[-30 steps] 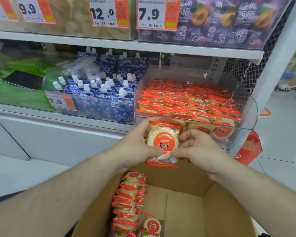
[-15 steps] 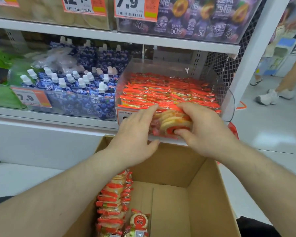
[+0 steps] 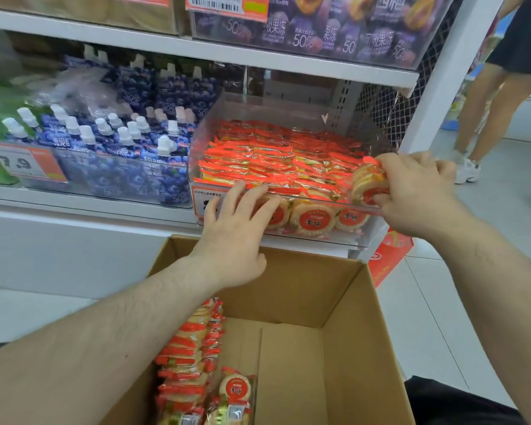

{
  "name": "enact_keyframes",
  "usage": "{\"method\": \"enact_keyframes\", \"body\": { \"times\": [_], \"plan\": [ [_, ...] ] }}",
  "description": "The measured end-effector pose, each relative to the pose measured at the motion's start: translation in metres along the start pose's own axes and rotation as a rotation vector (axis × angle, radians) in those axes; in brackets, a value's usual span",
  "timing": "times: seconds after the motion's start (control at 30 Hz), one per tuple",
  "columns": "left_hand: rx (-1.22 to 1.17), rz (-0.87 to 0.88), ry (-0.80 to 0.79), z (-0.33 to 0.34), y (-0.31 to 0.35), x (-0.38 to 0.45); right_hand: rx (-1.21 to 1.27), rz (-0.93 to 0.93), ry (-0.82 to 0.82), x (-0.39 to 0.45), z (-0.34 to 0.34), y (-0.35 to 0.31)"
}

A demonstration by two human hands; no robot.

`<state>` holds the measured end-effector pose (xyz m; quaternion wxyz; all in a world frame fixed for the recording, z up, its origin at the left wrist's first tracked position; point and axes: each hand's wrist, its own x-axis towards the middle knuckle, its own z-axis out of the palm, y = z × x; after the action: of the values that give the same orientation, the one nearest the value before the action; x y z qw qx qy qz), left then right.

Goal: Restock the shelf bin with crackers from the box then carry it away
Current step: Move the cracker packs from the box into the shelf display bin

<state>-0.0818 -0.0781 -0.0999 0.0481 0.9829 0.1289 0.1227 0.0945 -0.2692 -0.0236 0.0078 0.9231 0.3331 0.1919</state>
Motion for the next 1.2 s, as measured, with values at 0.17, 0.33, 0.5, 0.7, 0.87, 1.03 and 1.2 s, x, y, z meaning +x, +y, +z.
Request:
{"method": "enact_keyframes", "body": {
  "times": [0.17, 0.33, 0.5, 0.7, 0.87, 1.03, 1.2],
  "plan": [
    [-0.002, 0.005, 0.002, 0.001, -0.001, -0.001, -0.111, -0.015, -0.197, 0.005, -0.004, -0.010],
    [0.005, 0.009, -0.004, 0.001, -0.002, -0.001, -0.055, -0.035, -0.417, -0.003, 0.012, -0.025],
    [-0.004, 0.010, -0.015, -0.001, -0.004, -0.001, -0.002, 0.104, -0.152, -0.012, -0.002, -0.030],
    [-0.038, 0.035, 0.000, -0.003, -0.006, -0.002, -0.042, 0.063, -0.145, -0.022, 0.020, -0.041],
    [-0.220, -0.078, 0.357, -0.011, -0.013, -0.005, -0.006, 0.024, 0.140, -0.026, 0.020, -0.051],
    [-0.779, -0.708, 0.510, -0.020, -0.042, 0.008, 0.120, 0.049, 0.047, -0.034, 0.019, -0.078],
    [-1.635, -0.964, -0.086, -0.016, -0.056, 0.013, 0.183, 0.020, 0.085, -0.027, 0.038, -0.084]
  ]
}}
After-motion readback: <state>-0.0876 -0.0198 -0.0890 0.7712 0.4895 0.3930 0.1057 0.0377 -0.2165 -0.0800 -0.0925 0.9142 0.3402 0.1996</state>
